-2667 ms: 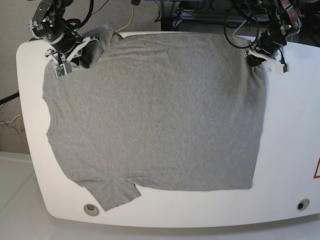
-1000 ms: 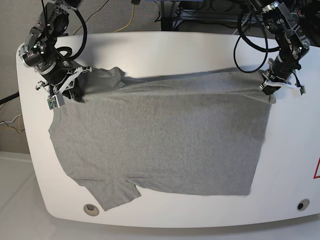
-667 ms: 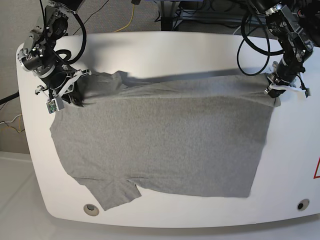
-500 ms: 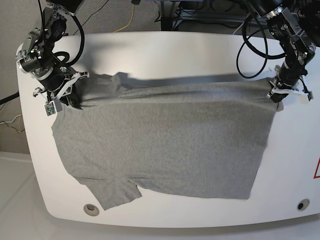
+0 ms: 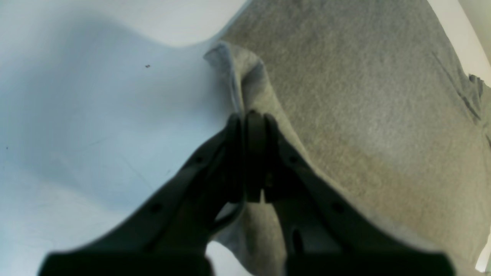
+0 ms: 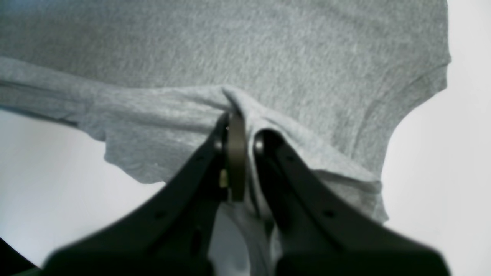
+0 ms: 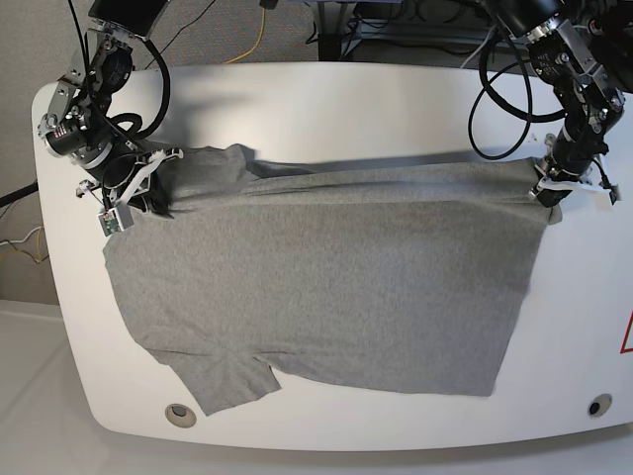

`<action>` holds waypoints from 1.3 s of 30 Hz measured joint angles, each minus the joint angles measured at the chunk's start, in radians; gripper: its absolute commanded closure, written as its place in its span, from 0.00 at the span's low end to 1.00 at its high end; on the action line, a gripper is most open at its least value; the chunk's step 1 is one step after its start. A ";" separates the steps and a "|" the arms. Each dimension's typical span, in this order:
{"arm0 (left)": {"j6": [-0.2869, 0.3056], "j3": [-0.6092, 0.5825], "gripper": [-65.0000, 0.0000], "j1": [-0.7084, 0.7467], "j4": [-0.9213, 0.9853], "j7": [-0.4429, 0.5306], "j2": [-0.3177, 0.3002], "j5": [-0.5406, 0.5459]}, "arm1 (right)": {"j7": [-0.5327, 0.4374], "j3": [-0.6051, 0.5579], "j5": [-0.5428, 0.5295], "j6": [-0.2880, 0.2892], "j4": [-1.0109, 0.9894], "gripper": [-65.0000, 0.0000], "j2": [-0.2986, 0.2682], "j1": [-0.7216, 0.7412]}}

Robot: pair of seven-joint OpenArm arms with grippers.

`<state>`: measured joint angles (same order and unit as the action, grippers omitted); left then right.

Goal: Fold the T-shirt properly
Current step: 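Raise both grippers, lifting the shoulder edge of the shirt off the table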

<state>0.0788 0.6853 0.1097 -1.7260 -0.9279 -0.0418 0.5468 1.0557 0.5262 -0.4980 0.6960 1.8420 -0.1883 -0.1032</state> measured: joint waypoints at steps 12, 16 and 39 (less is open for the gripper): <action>-0.001 0.002 0.99 -0.092 0.161 0.001 -0.029 -0.003 | 0.000 -0.046 0.004 0.000 -0.001 1.00 -0.006 0.041; -0.003 0.001 0.99 -0.115 0.185 0.014 -0.035 -0.021 | 0.000 -0.060 0.001 0.000 -0.001 1.00 -0.003 0.052; -0.001 -0.194 0.99 -0.207 0.186 0.118 -0.034 -0.154 | -0.004 -0.141 0.184 0.000 -0.030 1.00 -0.003 0.114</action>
<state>0.0776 0.4915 -0.0975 -1.5398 -0.8097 -0.0753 0.3931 1.0515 0.3855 -0.3138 0.6964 1.8118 -0.1913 0.0105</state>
